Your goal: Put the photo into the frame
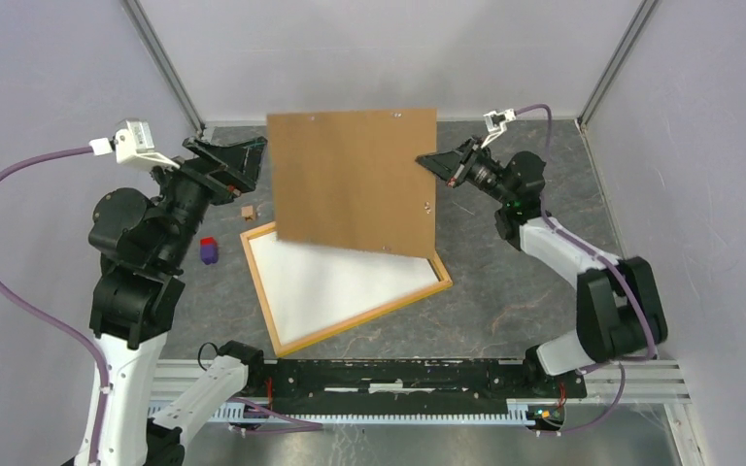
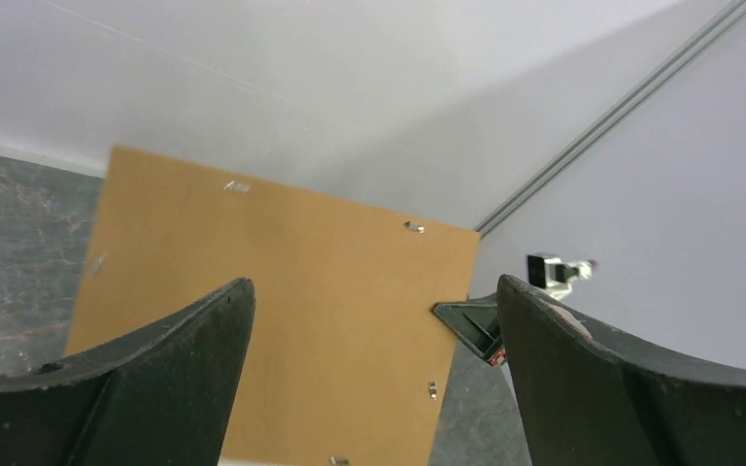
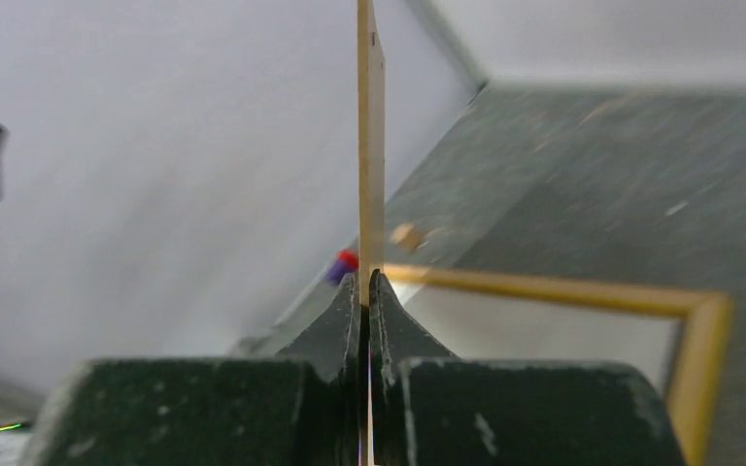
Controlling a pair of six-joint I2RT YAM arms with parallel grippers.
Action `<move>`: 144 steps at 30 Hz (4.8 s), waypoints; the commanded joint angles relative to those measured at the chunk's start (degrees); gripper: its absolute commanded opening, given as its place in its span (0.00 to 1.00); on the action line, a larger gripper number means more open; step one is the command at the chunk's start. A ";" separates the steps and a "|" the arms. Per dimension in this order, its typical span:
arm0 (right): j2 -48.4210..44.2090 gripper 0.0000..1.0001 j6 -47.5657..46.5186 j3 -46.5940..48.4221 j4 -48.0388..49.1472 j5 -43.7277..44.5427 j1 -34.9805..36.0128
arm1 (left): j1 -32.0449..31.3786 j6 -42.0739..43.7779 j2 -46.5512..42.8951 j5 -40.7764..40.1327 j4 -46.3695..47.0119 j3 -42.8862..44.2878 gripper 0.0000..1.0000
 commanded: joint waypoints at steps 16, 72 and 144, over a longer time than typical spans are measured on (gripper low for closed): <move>33.91 0.00 41.56 21.98 14.60 -32.76 -2.88 | -0.56 4.42 2.34 2.83 3.51 -6.02 1.00; 44.50 0.00 1.27 30.63 -39.32 -27.07 -0.01 | -1.37 2.95 4.19 5.66 4.79 -11.62 1.00; 25.57 0.41 -27.24 10.03 -45.84 -1.85 5.95 | -1.74 4.21 6.64 -1.71 -5.11 -23.44 1.00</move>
